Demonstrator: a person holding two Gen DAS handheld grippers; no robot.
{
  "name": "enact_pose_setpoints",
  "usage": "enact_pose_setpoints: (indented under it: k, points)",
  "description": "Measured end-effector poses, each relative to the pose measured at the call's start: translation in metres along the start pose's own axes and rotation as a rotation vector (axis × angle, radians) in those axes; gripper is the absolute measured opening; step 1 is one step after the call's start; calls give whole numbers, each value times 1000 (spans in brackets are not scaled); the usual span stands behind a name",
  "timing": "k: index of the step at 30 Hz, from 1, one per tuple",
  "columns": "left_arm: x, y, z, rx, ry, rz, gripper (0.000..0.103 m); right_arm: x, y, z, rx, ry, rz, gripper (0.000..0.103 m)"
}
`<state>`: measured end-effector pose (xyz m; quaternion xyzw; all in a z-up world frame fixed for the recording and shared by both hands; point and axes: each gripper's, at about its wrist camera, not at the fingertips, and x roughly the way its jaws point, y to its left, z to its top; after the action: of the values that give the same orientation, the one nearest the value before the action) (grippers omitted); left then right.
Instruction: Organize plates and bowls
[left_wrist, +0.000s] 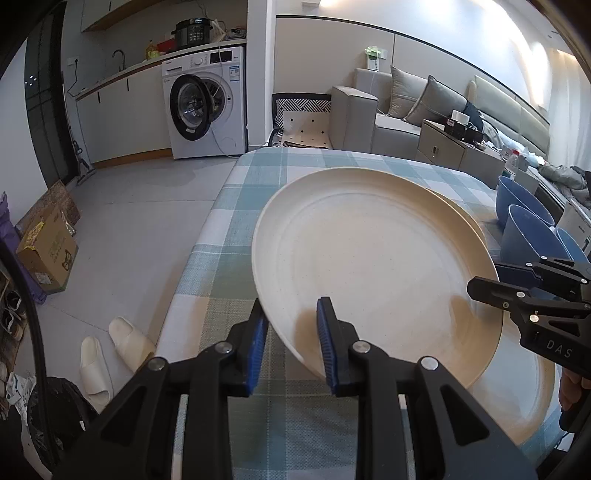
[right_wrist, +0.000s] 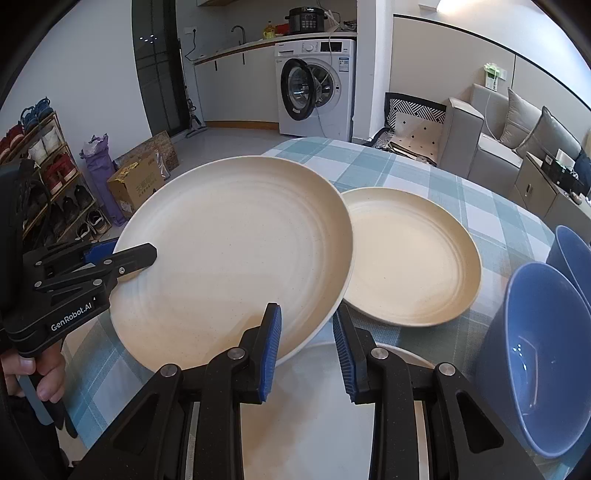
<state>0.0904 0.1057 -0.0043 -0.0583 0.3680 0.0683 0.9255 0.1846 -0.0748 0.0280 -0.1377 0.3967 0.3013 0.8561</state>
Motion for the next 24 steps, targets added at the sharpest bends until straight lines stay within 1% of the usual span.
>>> enact_pose_setpoints:
  k: [24]
  points:
    - [-18,-44,-4,93,-13,-65,25,-47,-24,-34,64,-24,-63,29]
